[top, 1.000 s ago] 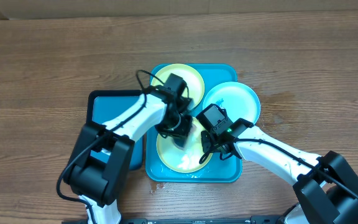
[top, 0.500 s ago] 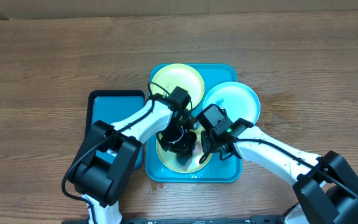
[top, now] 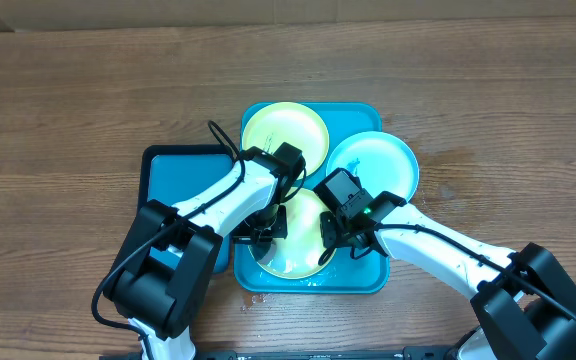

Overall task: Clean dirty plates on tray and stack at the side
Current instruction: 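Scrub the yellow plate surface with the sponge in the left gripper, then return the sponge to the water tray with the left gripper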

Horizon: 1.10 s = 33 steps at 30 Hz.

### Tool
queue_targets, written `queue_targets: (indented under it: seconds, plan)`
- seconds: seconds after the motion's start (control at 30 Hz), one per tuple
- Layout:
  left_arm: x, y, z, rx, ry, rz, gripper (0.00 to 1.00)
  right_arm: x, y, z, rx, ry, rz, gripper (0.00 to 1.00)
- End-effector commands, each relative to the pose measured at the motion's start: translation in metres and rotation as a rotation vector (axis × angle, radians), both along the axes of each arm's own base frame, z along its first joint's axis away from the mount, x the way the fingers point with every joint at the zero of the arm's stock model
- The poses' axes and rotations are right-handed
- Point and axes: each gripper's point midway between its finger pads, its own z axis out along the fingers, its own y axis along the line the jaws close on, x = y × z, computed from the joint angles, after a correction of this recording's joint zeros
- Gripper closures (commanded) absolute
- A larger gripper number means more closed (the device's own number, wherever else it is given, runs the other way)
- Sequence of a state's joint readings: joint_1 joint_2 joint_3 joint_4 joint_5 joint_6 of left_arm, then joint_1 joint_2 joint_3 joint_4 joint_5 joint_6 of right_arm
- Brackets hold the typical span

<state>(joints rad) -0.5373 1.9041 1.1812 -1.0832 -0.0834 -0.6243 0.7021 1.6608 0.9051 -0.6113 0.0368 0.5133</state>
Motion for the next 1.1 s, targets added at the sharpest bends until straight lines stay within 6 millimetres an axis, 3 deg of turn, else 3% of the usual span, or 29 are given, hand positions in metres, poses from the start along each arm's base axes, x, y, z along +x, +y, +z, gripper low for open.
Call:
queue_targets:
  seconds: [0.0,0.2,0.33,0.43,0.57,0.7,0.9,0.97,1.07]
  plan:
    - [0.026,0.027,0.011,0.167,-0.120,0.038,0.96,0.006,-0.010,-0.001,-0.053,-0.027,-0.009,0.96]
    - [0.046,0.001,0.045,0.031,-0.203,0.064,0.96,0.006,-0.013,-0.001,-0.065,-0.029,-0.011,0.96]
    - [0.052,-0.011,0.079,-0.091,-0.265,0.069,0.96,0.005,-0.015,-0.001,-0.076,-0.028,-0.013,0.96]
    - [0.057,0.001,0.108,-0.126,-0.338,0.094,0.96,0.005,-0.016,-0.001,-0.078,-0.027,-0.013,0.96]
    - [0.059,0.039,0.128,-0.101,-0.380,0.180,0.96,0.005,-0.016,-0.001,-0.082,-0.028,-0.014,0.96]
    - [0.058,0.073,0.114,-0.056,-0.334,0.237,0.96,0.005,-0.018,-0.001,-0.089,-0.033,-0.016,0.96]
    - [0.045,0.104,0.055,-0.011,-0.237,0.327,0.96,0.007,-0.022,-0.002,-0.108,-0.046,-0.021,0.96]
    - [0.048,0.105,0.044,-0.020,-0.225,0.310,0.89,0.008,-0.021,-0.002,-0.106,-0.048,-0.021,0.96]
    - [0.055,0.098,0.040,-0.073,-0.228,0.256,0.66,0.009,-0.022,-0.002,-0.112,-0.054,-0.023,0.96]
